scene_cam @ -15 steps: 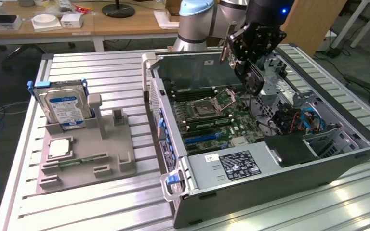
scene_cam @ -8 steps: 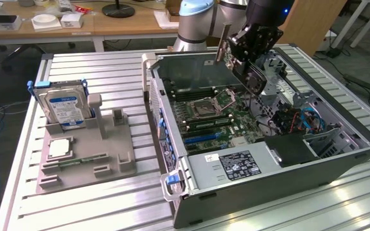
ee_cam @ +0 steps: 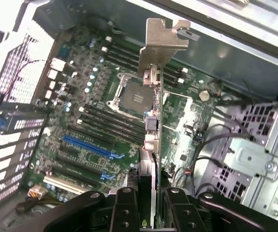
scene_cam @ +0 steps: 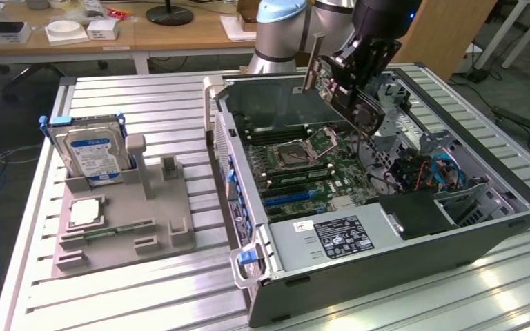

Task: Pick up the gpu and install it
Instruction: 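Insert the gpu into the slot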

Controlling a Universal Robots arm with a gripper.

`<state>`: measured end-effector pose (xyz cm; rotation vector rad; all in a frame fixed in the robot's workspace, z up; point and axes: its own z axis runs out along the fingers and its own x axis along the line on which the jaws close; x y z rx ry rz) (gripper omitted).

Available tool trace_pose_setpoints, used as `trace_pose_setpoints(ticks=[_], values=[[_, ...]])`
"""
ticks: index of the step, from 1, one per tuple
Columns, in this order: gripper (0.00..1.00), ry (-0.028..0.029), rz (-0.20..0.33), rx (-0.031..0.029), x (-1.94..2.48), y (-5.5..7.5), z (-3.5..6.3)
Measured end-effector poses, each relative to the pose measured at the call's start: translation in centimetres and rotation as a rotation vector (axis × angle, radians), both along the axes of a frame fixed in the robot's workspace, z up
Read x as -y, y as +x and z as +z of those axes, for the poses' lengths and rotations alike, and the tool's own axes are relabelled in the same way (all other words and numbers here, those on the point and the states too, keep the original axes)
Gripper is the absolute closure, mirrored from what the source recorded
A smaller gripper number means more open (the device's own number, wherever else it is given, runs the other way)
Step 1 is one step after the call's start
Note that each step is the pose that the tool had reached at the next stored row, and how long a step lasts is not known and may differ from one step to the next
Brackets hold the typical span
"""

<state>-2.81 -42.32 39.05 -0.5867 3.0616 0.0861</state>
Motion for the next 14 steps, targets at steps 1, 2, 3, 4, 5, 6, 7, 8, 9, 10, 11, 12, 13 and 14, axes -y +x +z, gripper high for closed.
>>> trace_pose_setpoints(ticks=[1, 2, 3, 4, 5, 6, 7, 8, 9, 10, 11, 12, 13, 14], values=[[0.73, 0.0001, 0.015, 0.0, 0.0, 0.0, -0.01], [0.73, 0.0, 0.03, 0.0, 0.0, 0.0, -0.01], [0.73, 0.0001, 0.047, 0.0001, 0.0, 0.0, -0.02], [0.73, 0.0, 0.064, 0.0, 0.0, 0.0, -0.02], [0.73, 0.0, 0.079, 0.0, 0.0, 0.0, -0.02], [0.73, 0.0, 0.095, 0.0, 0.0, 0.0, -0.02], [0.73, 0.0001, 0.11, 0.0, 0.0, 0.0, -0.03], [0.73, 0.0, 0.126, 0.0, 0.0, 0.0, -0.03], [0.73, 0.0, 0.141, 0.0, 0.0, 0.0, -0.03], [0.73, 0.0, 0.156, 0.0, 0.0, 0.0, -0.03], [0.73, 0.0, 0.171, 0.0, 0.0, 0.0, -0.03], [0.73, 0.0001, 0.186, 0.0, 0.0, 0.0, -0.04], [0.73, 0.0001, 0.201, 0.0, 0.0, 0.0, -0.04], [0.73, 0.0001, 0.215, 0.0, 0.0, 0.0, -0.04]])
